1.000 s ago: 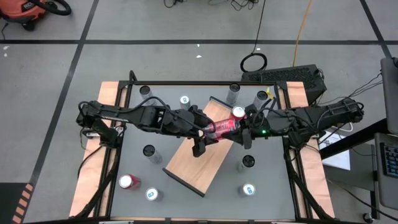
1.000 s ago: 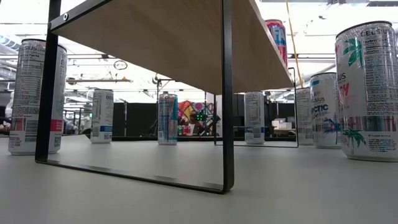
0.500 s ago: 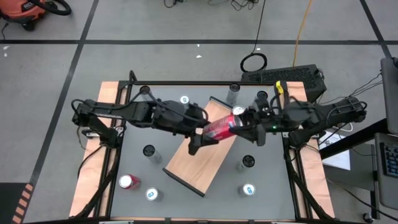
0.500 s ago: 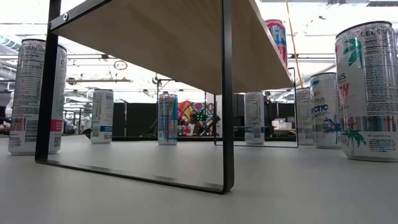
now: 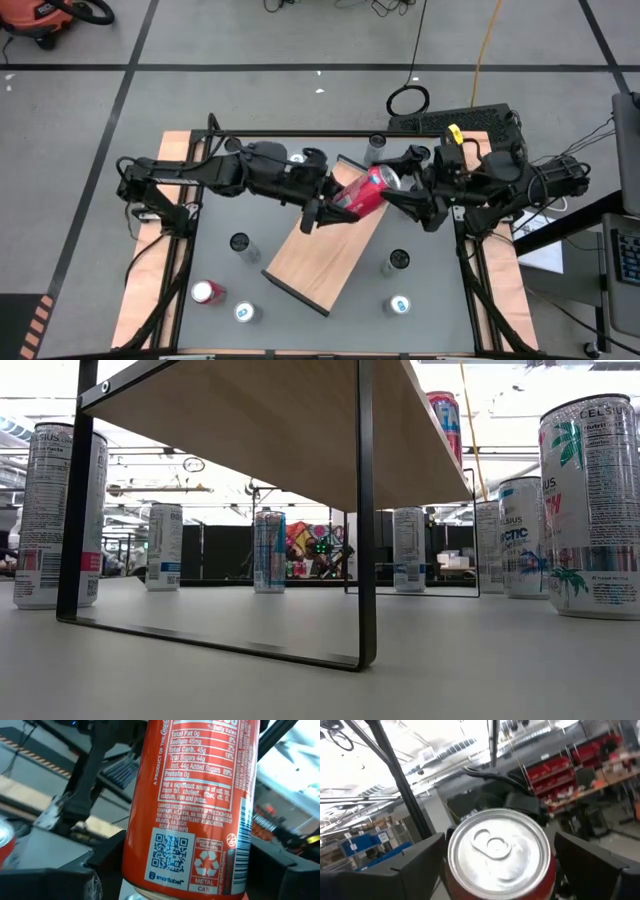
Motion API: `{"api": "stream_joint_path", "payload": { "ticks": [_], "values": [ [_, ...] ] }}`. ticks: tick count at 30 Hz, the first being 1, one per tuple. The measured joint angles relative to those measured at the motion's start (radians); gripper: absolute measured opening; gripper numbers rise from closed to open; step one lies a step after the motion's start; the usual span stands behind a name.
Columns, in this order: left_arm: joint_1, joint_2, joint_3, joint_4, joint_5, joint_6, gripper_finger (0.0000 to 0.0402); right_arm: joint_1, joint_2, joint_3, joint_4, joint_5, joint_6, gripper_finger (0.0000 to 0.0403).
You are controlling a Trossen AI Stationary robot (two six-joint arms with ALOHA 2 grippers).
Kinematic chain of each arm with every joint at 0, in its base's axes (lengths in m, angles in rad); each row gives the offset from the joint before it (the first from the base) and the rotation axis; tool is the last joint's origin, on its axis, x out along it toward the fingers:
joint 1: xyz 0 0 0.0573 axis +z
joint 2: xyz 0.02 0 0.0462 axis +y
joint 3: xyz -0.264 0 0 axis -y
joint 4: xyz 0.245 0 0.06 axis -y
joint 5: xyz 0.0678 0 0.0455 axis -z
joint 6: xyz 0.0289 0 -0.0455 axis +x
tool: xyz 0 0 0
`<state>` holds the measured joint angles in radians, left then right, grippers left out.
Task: Place canned beverage on shelf
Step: Put the red soda can on the shelf aligned with the other red soda can
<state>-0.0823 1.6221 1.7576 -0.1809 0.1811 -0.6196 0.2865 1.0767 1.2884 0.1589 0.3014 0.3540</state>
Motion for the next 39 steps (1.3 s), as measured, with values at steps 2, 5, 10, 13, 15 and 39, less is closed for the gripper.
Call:
{"api": "stream_joint_path", "payload": {
  "ticks": [2, 5, 10, 13, 15, 39],
  "values": [
    [0.007, 0.000, 0.000, 0.027, 0.007, -0.005, 0.0294, 0.000, 0.000, 0.000, 0.008, 0.016, -0.007, 0.0345],
    [0.017, 0.000, 0.000, 0.062, 0.028, -0.019, 0.0293, 0.001, 0.002, 0.000, 0.010, 0.038, -0.025, 0.0345],
    [0.026, 0.000, 0.000, 0.071, 0.055, -0.029, 0.0293, 0.000, 0.016, -0.001, 0.034, 0.042, -0.053, 0.0345],
    [0.025, 0.000, 0.000, 0.071, 0.063, -0.024, 0.0293, -0.006, 0.025, -0.001, 0.053, 0.036, -0.056, 0.0345],
    [0.028, 0.003, 0.000, 0.071, 0.067, -0.022, 0.0293, -0.006, 0.028, -0.001, 0.053, 0.036, -0.055, 0.0345],
    [0.057, 0.014, 0.002, 0.072, -0.022, 0.061, 0.0394, -0.033, 0.025, -0.003, 0.041, 0.117, -0.063, 0.0250]
  ]
}}
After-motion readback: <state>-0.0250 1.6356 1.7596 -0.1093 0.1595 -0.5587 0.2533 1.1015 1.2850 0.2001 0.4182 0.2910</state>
